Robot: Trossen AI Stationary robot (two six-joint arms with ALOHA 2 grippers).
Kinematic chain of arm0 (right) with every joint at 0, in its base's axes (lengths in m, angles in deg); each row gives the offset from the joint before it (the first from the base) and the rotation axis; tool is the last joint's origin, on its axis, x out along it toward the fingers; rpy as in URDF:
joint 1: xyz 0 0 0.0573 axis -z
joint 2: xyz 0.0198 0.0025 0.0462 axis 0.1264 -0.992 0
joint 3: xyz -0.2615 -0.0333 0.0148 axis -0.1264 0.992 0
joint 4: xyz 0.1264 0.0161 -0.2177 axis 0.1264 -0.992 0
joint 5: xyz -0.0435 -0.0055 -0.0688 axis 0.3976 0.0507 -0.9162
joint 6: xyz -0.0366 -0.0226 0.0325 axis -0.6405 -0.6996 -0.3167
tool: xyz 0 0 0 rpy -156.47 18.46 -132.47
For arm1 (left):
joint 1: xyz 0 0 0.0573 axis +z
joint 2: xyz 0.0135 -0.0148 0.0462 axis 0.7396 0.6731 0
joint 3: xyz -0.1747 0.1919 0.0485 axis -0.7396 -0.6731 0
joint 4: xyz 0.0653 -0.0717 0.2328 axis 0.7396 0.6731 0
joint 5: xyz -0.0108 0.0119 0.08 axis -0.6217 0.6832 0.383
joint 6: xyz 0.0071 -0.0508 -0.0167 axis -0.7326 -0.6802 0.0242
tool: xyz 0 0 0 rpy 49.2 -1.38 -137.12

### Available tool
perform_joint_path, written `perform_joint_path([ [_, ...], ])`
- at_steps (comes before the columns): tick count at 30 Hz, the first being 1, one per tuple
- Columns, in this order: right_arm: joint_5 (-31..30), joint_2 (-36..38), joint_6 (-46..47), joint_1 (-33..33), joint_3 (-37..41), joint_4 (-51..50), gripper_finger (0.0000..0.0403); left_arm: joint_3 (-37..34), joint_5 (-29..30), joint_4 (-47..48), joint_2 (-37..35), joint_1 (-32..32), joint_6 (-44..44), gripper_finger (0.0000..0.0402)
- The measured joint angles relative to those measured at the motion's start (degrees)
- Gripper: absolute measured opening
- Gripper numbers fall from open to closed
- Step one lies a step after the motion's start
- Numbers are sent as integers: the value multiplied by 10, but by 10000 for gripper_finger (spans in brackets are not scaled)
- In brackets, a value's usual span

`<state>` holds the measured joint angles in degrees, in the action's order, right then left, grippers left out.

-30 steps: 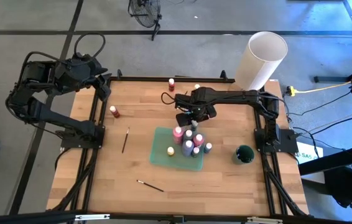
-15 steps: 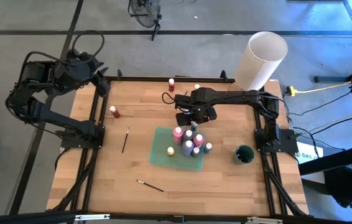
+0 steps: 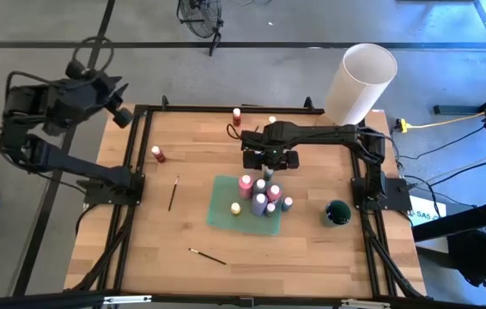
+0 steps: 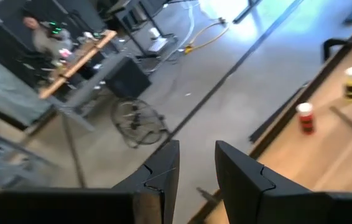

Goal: Pick & Place Paint Supplies
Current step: Put the green paint bottle into the light green bin

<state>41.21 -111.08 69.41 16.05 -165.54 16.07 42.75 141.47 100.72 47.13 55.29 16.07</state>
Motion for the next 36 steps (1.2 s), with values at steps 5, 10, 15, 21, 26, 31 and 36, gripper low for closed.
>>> perform_joint_path([
  [5, 11, 0, 10, -2, 0, -2, 227, 0, -37, 0, -29, 0, -5, 98],
  [10, 13, 0, 34, -11, 0, -15, 227, 0, -56, 1, -59, 0, -6, 98],
  [15, 13, 0, 63, -20, 0, -23, 227, 0, -72, 1, -81, 0, -11, 98],
  [21, 10, 0, 72, -20, 0, -15, 227, 0, -72, 1, -89, 0, -10, 98],
  [26, 7, 0, 72, -16, 0, -10, 227, 0, -84, 1, -89, 0, -10, 98],
  [31, 7, 0, 72, -13, 0, -10, 227, 0, -98, -1, -88, 0, -11, 98],
  [36, 7, 0, 72, -14, 0, -10, 227, 0, -98, -1, -88, 0, -14, 98],
])
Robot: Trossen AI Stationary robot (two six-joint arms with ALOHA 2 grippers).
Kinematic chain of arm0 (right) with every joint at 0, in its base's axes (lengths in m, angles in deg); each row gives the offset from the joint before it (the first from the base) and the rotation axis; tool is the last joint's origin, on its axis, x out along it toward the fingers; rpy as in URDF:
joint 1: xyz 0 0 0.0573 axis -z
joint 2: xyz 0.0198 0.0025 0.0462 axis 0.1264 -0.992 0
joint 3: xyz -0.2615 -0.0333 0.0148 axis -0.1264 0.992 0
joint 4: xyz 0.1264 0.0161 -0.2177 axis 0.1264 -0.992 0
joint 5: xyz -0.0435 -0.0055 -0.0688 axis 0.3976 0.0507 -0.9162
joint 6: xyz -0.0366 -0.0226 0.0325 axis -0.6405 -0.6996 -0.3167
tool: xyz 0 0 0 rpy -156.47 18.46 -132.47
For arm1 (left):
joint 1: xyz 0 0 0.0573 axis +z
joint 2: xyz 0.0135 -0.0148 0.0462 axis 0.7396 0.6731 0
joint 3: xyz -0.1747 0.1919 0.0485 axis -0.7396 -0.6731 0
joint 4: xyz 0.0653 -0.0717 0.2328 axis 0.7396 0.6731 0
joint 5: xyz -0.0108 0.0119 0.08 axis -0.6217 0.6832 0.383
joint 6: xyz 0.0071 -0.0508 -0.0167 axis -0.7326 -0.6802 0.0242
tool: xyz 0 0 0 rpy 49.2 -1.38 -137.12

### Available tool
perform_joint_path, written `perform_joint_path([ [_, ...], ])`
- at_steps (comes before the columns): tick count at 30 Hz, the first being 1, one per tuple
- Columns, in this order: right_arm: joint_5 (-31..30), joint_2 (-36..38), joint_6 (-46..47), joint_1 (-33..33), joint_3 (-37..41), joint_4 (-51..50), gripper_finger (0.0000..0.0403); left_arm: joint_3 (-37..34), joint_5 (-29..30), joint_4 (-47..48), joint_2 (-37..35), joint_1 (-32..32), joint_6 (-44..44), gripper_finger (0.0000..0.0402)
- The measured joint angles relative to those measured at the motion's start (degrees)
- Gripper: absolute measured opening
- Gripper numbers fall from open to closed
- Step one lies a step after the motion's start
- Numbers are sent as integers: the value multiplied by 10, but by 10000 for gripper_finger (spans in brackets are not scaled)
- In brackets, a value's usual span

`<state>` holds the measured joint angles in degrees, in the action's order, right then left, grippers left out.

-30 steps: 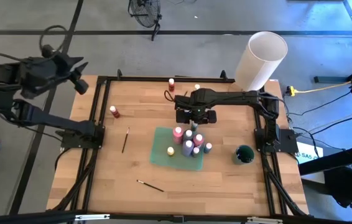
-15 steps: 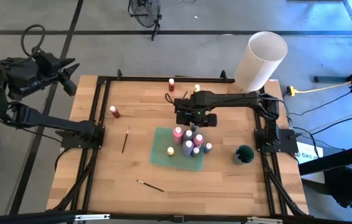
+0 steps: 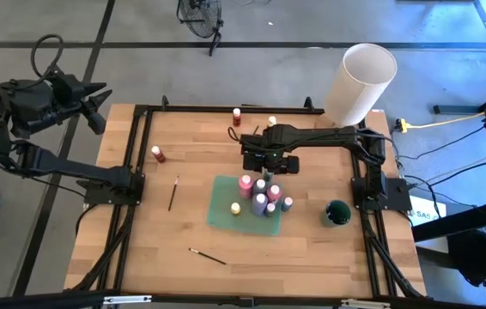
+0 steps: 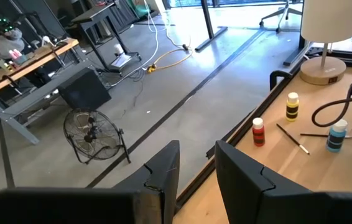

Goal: Pick & Place Paint Supplies
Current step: Put the green paint bottle into the light green bin

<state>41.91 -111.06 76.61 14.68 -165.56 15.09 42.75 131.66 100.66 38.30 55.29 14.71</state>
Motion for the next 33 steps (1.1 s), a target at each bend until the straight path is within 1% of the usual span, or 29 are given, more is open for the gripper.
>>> perform_joint_path([
  [17, 5, -5, 16, 0, 0, 9, 223, 0, 0, 0, 0, 0, 7, 98],
  [33, 11, -14, 28, 0, 0, 8, 156, 0, -9, 0, 0, 0, 21, 98],
])
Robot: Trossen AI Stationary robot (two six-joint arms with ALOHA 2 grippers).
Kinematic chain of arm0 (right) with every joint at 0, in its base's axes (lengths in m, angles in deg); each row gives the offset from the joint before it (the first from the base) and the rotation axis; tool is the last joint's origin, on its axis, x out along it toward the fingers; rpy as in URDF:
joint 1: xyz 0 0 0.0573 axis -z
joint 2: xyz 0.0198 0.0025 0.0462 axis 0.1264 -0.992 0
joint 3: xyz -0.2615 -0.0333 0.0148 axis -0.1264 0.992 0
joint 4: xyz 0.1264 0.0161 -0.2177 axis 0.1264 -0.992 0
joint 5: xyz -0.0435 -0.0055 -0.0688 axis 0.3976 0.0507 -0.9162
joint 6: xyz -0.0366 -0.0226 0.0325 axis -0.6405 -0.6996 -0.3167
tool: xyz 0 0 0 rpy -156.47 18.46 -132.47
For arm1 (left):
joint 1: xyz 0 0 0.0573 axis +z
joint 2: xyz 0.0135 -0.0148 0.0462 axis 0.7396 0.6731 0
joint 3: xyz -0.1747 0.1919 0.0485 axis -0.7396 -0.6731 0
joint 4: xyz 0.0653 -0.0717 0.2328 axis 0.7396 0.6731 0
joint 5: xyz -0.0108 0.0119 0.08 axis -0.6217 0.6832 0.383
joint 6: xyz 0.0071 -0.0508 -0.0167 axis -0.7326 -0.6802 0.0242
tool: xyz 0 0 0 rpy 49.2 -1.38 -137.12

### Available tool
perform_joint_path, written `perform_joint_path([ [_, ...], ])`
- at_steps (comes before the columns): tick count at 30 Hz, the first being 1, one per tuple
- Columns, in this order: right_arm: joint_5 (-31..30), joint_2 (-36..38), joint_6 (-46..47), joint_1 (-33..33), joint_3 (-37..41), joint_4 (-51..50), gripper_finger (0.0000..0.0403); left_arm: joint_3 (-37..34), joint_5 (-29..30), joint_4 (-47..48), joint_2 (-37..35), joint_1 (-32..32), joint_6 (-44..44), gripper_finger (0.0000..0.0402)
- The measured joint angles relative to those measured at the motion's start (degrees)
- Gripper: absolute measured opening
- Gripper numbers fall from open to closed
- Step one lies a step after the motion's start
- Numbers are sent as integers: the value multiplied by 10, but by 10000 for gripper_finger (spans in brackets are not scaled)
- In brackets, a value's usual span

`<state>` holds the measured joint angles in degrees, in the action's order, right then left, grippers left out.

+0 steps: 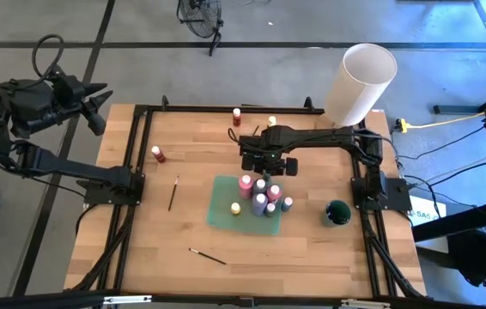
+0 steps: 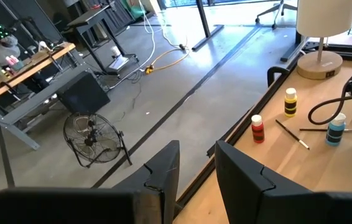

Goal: Pick & Place Paint Supplies
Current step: Put the green paint bottle into the light green bin

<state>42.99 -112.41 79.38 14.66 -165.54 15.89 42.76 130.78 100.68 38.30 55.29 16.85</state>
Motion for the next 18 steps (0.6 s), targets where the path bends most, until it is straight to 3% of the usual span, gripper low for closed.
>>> perform_joint_path([
  [18, 9, 0, 0, 0, 0, 0, 29, 0, 0, 0, 0, 0, 3, 98],
])
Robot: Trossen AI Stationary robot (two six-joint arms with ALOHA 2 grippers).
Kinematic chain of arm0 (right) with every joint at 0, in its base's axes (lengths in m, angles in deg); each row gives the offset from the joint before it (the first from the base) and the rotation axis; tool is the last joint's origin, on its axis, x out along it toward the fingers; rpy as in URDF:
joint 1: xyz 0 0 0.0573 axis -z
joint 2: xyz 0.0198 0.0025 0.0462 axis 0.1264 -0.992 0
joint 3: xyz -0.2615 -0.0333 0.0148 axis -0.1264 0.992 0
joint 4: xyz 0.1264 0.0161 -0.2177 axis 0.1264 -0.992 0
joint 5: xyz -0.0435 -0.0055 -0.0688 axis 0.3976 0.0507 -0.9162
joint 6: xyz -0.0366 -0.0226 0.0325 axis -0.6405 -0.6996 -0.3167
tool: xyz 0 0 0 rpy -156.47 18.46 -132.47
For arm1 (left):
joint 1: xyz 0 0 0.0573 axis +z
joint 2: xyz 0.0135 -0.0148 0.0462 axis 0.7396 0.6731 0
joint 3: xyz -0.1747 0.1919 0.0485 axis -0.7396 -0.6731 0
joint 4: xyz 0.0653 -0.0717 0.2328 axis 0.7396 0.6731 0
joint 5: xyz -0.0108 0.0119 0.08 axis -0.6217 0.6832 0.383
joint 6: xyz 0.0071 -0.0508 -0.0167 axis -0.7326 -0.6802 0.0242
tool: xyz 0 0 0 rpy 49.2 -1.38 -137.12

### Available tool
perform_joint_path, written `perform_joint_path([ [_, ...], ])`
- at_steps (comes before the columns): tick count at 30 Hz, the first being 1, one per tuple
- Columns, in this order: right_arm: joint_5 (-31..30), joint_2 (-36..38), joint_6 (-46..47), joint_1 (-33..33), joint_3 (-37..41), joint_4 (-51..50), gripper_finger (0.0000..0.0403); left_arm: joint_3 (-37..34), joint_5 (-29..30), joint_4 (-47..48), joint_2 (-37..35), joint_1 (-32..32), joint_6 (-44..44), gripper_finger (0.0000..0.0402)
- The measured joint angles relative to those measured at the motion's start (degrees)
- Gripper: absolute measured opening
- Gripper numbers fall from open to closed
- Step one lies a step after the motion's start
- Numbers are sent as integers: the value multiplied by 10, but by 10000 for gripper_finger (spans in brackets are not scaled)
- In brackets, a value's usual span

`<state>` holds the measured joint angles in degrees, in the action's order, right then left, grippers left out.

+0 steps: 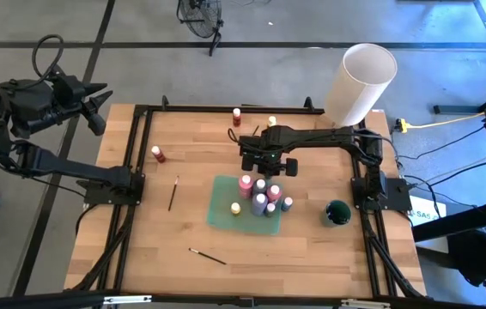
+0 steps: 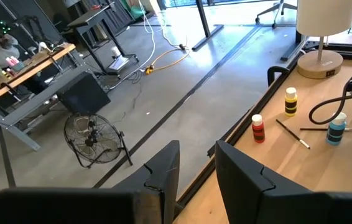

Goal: Pick & Place Paint Supplies
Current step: Put the green paint bottle into the light green bin

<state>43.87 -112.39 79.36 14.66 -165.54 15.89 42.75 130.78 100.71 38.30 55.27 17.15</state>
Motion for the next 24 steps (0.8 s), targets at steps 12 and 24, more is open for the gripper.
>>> perform_joint_path([
  [12, 1, 0, 0, 0, 0, 0, 5, 0, 0, 4, 0, 0, 0, 98],
  [24, 7, 0, -11, -4, 0, -2, 5, 0, 0, 15, -30, 0, 30, 98],
])
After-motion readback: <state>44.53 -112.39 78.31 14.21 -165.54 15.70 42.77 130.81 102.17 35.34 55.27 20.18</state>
